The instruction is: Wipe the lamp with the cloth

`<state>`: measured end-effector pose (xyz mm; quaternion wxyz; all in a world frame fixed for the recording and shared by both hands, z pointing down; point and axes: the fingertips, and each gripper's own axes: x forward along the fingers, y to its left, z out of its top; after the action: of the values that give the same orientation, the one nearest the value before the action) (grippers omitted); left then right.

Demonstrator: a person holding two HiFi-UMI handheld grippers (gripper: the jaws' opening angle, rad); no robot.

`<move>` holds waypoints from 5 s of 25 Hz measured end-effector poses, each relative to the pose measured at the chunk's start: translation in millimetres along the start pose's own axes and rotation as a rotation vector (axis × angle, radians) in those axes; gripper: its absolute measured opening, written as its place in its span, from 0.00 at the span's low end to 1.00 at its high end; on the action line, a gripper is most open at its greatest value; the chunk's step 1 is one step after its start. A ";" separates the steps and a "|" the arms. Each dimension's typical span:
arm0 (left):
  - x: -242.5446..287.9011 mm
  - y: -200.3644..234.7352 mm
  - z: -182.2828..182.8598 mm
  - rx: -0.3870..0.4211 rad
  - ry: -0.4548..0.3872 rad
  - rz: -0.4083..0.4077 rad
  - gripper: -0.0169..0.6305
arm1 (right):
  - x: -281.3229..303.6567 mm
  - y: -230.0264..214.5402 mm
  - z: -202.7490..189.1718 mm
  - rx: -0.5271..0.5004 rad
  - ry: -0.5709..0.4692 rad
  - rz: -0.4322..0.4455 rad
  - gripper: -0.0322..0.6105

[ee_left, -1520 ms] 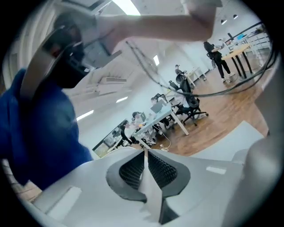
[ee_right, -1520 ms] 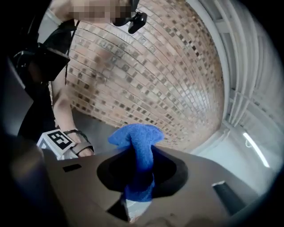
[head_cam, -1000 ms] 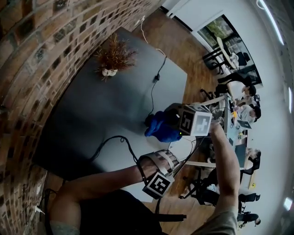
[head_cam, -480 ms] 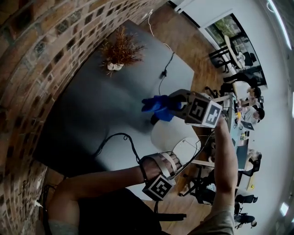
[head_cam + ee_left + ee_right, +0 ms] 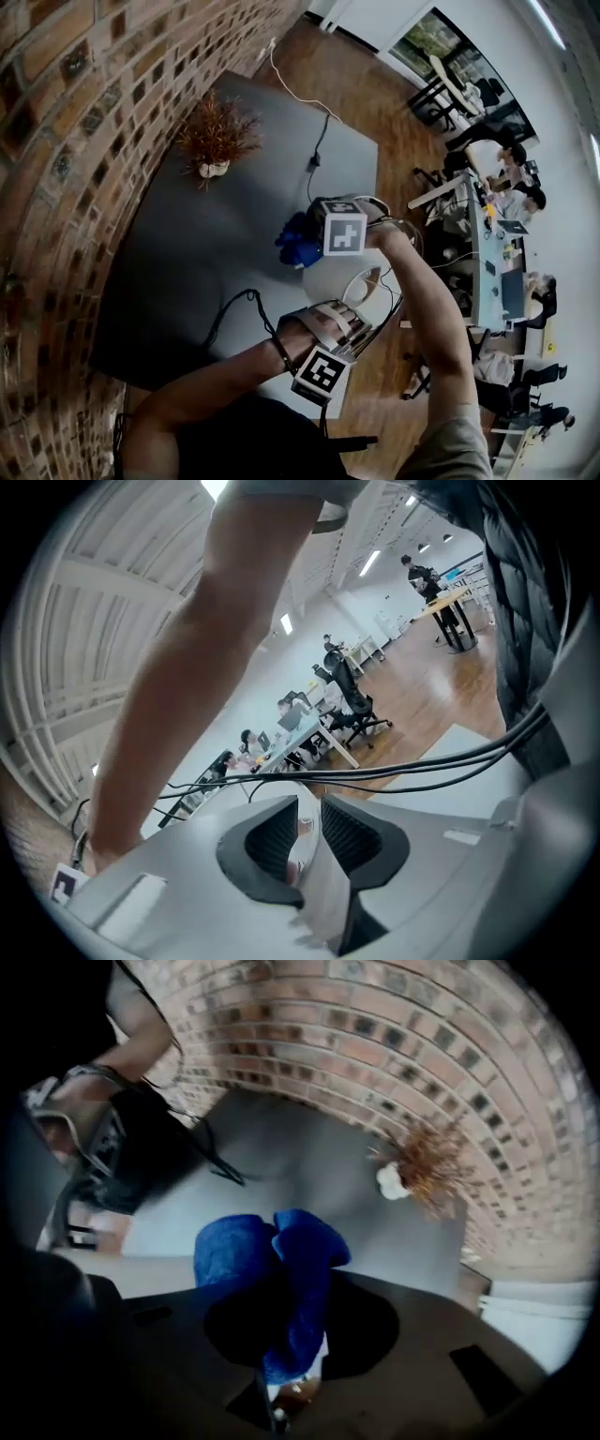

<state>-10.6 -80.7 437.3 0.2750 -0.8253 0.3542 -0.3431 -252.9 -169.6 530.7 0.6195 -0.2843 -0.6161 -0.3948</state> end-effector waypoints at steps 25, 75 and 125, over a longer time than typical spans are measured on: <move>-45.5 43.3 -61.9 -0.256 -0.103 0.009 0.16 | -1.7 -32.5 -193.8 1.124 -0.693 -0.368 0.19; -51.1 88.9 -84.7 -0.504 -0.070 0.066 0.13 | -14.6 63.0 -219.3 1.493 -0.886 -0.839 0.19; -42.3 151.8 -124.1 -0.811 -0.002 0.259 0.13 | 39.8 107.3 -209.9 1.781 -0.922 -0.781 0.18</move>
<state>-186.8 -165.0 391.8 -0.0308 -0.8157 0.5609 -0.1380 -52.5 -294.7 567.7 0.1425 0.3640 -0.9045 0.1705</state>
